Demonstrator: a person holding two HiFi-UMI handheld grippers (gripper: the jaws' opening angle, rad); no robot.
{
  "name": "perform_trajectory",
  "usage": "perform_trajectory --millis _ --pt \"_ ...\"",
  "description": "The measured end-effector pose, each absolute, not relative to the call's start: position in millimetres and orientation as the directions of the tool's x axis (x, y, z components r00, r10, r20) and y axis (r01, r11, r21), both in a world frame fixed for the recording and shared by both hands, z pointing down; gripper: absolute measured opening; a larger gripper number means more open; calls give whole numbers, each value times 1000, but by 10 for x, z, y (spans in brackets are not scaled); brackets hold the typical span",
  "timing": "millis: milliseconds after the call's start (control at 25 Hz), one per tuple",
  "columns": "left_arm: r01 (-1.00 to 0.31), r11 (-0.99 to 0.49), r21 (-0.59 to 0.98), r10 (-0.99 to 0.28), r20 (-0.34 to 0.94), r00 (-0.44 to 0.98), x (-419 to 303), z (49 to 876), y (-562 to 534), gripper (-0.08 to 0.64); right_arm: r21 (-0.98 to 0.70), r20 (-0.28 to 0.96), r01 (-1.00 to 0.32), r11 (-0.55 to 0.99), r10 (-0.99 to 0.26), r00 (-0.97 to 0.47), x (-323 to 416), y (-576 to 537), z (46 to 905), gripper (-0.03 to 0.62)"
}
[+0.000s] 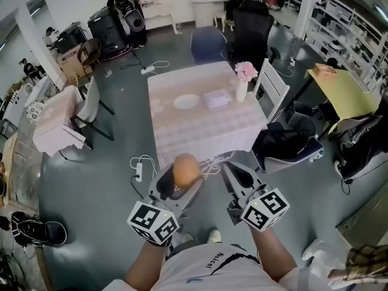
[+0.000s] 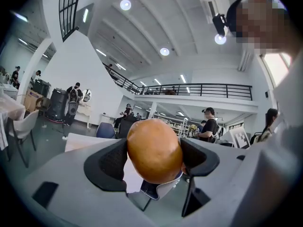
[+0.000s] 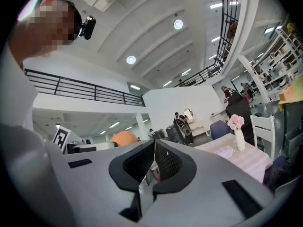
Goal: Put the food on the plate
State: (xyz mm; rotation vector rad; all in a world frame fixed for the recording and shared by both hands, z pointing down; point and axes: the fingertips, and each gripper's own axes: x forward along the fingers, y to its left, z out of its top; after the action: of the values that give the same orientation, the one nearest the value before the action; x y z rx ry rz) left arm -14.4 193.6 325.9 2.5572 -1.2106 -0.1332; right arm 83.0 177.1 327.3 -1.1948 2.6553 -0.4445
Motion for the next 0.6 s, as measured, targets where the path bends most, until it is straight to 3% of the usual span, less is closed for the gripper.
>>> perform_trajectory --millis 600 --pt "-758 -587 284 -774 77 628 98 3339 1718 351 -293 -33 -703 648 -742 -670 978 1554 3349 17"
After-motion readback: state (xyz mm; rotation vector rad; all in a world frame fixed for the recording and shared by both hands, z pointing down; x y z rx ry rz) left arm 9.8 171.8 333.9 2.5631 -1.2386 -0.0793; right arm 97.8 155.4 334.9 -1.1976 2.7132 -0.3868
